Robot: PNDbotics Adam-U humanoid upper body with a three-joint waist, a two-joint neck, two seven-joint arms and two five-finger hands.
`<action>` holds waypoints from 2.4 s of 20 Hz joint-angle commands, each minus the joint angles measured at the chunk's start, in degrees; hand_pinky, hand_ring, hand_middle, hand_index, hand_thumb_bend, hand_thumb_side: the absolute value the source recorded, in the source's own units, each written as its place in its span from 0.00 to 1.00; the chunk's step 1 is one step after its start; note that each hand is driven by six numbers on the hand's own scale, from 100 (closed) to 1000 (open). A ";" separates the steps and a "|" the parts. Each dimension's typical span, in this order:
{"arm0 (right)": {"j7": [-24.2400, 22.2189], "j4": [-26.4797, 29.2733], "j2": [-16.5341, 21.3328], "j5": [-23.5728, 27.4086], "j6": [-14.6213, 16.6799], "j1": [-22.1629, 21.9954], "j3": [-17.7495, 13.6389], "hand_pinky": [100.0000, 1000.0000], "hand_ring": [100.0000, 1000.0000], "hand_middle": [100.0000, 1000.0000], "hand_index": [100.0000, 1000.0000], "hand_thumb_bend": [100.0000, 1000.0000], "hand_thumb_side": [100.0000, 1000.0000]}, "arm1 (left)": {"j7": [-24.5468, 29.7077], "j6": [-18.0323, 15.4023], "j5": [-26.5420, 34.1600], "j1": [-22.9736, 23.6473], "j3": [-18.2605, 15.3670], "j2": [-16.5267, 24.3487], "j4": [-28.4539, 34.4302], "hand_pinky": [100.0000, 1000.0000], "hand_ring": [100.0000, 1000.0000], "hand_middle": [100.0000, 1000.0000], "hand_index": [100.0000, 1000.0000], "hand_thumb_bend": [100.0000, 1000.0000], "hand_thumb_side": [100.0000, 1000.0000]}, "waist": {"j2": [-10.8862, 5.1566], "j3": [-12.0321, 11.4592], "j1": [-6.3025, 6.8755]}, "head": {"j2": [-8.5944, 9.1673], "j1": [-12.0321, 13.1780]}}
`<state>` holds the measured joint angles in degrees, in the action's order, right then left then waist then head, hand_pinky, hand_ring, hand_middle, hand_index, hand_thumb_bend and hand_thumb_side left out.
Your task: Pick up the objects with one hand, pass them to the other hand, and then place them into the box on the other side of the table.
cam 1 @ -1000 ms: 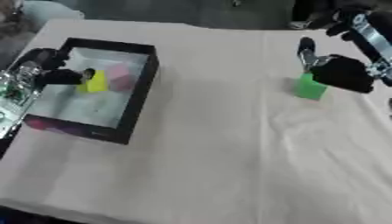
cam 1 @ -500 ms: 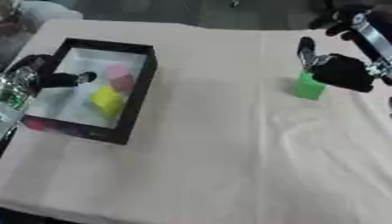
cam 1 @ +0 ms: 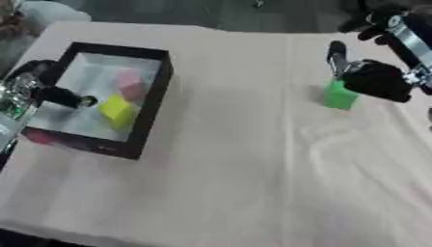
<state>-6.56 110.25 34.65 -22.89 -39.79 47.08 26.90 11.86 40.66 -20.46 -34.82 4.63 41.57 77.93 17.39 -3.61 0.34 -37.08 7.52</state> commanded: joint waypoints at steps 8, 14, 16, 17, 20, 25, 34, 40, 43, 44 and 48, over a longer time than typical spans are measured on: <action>1.67 0.89 2.23 -0.76 -0.55 0.16 -2.58 0.83 0.79 0.79 0.74 0.06 0.36 | -18.72 -2.31 8.96 0.14 -4.76 0.23 15.43 0.77 0.81 0.83 0.88 0.00 0.72 | -2.09 -0.35 -0.71 | 0.19 -1.08; 3.72 -3.43 2.97 0.95 -1.81 0.41 -5.94 0.84 0.80 0.80 0.75 0.07 0.38 | -32.70 -11.51 24.09 3.44 -4.83 -2.00 26.53 0.75 0.83 0.89 0.90 0.00 0.79 | -1.97 -0.35 -0.79 | 0.56 -1.61; 4.07 -5.52 3.24 2.10 -1.61 0.87 -6.81 0.84 0.82 0.81 0.75 0.06 0.39 | -34.15 -15.15 27.19 4.45 -4.57 -2.80 28.73 0.75 0.83 0.88 0.90 0.00 0.78 | -1.94 -0.36 -0.85 | 0.59 -1.85; 4.03 -6.67 3.37 2.80 -1.50 1.13 -7.16 0.85 0.83 0.83 0.76 0.06 0.40 | -34.51 -16.65 28.38 4.82 -4.51 -3.21 29.46 0.75 0.83 0.88 0.90 0.00 0.76 | -1.93 -0.38 -0.87 | 0.59 -2.08; 3.03 -10.91 3.78 4.79 -0.85 2.49 -8.21 0.85 0.85 0.86 0.78 0.06 0.41 | -35.79 -20.06 30.96 5.88 -4.62 -4.84 31.21 0.73 0.82 0.87 0.91 0.01 0.72 | -1.88 -0.53 -0.97 | 0.67 -3.07; -1.98 -20.43 4.12 6.60 1.29 6.22 -9.18 0.86 0.87 0.87 0.80 0.08 0.43 | -39.98 -24.62 33.83 6.90 -4.65 -7.51 32.87 0.72 0.81 0.86 0.91 0.04 0.76 | -1.85 -0.85 -1.17 | 0.64 -5.18; -18.48 -39.20 2.55 -0.31 7.33 14.14 -11.18 0.90 0.91 0.90 0.84 0.16 0.45 | -42.80 -27.49 35.28 7.21 -4.19 -9.89 33.65 0.72 0.81 0.85 0.90 0.05 0.75 | -1.42 -1.56 -1.82 | 1.17 -9.15; -29.84 -46.42 1.53 -5.94 11.75 17.04 -12.48 0.92 0.93 0.92 0.86 0.23 0.40 | -43.09 -27.57 35.25 7.26 -3.88 -10.49 33.65 0.72 0.81 0.85 0.90 0.05 0.75 | -1.02 -1.99 -2.47 | 1.76 -11.44; -34.76 -48.32 1.51 -8.25 13.74 18.04 -12.87 0.93 0.93 0.91 0.86 0.27 0.34 | -43.16 -27.51 35.25 7.29 -3.85 -10.61 33.46 0.72 0.81 0.85 0.89 0.05 0.75 | -0.98 -2.07 -2.79 | 1.94 -12.28; -36.11 -48.94 1.44 -9.07 14.32 18.42 -12.95 0.93 0.92 0.90 0.85 0.28 0.33 | -43.21 -27.50 35.25 7.28 -3.84 -10.66 33.42 0.72 0.81 0.85 0.89 0.05 0.75 | -0.98 -2.10 -2.87 | 2.00 -12.47; -40.18 -50.93 0.83 -11.28 16.29 19.69 -13.24 0.93 0.91 0.89 0.85 0.31 0.31 | -43.34 -27.44 35.25 7.26 -3.78 -10.83 33.33 0.72 0.81 0.85 0.89 0.05 0.75 | -0.92 -2.22 -3.06 | 2.06 -12.78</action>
<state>-44.78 59.45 34.65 -33.29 -23.40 65.28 14.37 -31.26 13.25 14.68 -27.13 1.13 30.14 110.70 17.43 -5.75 -2.08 -35.63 -4.97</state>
